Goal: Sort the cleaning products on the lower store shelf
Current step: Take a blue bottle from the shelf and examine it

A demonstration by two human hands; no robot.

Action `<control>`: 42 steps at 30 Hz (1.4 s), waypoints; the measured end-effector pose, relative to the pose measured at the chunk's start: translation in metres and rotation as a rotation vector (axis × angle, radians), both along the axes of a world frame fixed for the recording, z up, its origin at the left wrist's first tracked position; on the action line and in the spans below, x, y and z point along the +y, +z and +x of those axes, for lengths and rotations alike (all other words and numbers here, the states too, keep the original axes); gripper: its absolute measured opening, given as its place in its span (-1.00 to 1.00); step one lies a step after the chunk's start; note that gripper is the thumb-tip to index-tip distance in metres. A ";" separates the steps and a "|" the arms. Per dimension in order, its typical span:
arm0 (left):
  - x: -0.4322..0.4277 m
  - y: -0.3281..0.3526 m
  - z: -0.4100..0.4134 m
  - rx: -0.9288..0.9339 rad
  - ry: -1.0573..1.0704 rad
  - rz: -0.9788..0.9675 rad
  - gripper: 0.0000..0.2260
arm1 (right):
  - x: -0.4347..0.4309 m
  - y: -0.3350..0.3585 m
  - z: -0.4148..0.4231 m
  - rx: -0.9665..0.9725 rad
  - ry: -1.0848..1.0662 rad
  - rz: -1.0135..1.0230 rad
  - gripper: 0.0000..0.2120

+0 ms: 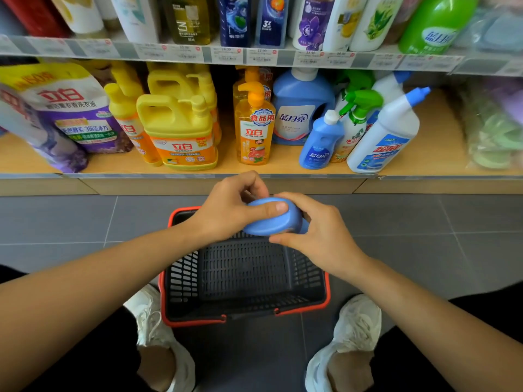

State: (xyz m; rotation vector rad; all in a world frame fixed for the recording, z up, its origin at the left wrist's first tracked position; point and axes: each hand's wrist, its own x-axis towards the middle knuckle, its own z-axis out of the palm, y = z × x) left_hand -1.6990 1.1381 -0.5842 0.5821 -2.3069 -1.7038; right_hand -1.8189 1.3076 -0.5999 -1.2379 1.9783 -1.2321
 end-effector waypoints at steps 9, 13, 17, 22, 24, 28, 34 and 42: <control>0.000 0.012 0.010 0.164 -0.315 -0.529 -0.65 | -0.004 0.007 -0.009 -0.203 -0.087 -0.055 -0.51; -0.004 0.011 0.014 0.262 -0.387 -0.659 -0.68 | -0.002 0.007 -0.012 -0.243 -0.071 -0.024 -0.58; -0.010 0.007 0.017 0.367 -0.290 -0.775 -0.75 | -0.001 0.007 -0.014 -0.269 -0.054 -0.018 -0.50; -0.010 0.003 0.013 0.343 0.031 -0.687 -0.75 | -0.002 0.008 -0.018 -0.345 -0.064 -0.036 -0.53; -0.006 0.002 0.010 0.235 0.125 -0.480 -0.73 | -0.004 0.009 -0.019 -0.384 -0.079 -0.059 -0.57; -0.002 -0.008 0.007 0.117 0.041 -0.187 -0.55 | -0.005 0.012 -0.023 -0.480 -0.165 -0.101 -0.63; 0.008 -0.020 0.004 0.018 -0.113 -0.169 0.01 | -0.006 0.013 -0.023 -0.628 -0.257 -0.134 -0.67; 0.008 -0.026 -0.002 -0.021 -0.073 0.174 -0.46 | -0.012 0.018 -0.026 -0.810 -0.342 -0.199 -0.67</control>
